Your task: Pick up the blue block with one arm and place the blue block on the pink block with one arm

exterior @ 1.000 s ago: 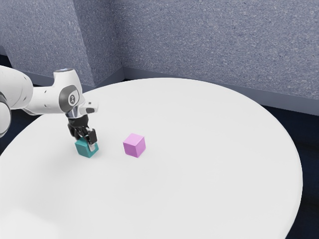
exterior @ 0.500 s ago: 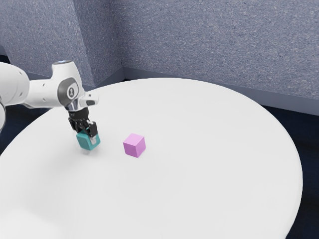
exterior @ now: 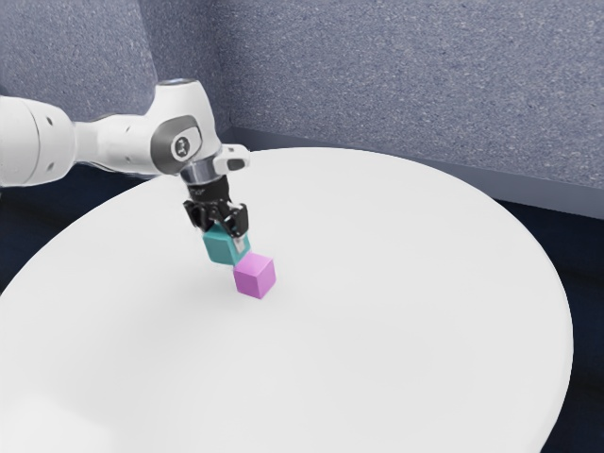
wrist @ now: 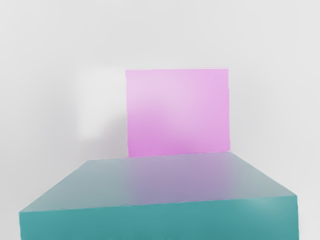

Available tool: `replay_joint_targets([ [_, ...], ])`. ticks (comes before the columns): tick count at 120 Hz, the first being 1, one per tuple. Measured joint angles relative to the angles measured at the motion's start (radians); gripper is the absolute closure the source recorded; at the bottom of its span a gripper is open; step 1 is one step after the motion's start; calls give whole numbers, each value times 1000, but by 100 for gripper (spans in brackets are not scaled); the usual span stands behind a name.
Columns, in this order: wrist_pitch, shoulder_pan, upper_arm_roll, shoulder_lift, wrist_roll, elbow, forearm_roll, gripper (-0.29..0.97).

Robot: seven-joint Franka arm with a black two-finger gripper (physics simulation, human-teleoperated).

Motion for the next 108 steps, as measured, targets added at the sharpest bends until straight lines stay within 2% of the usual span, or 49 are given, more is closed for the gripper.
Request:
replay_joint_targets([
  [19, -26, -9, -2, 98, -88, 129, 106, 32],
  [35, -36, -17, -3, 121, -127, 150, 146, 32],
  [77, -40, -41, -5, 156, -100, 186, 166, 32],
  [108, -56, -46, -7, 176, -54, 211, 140, 32],
])
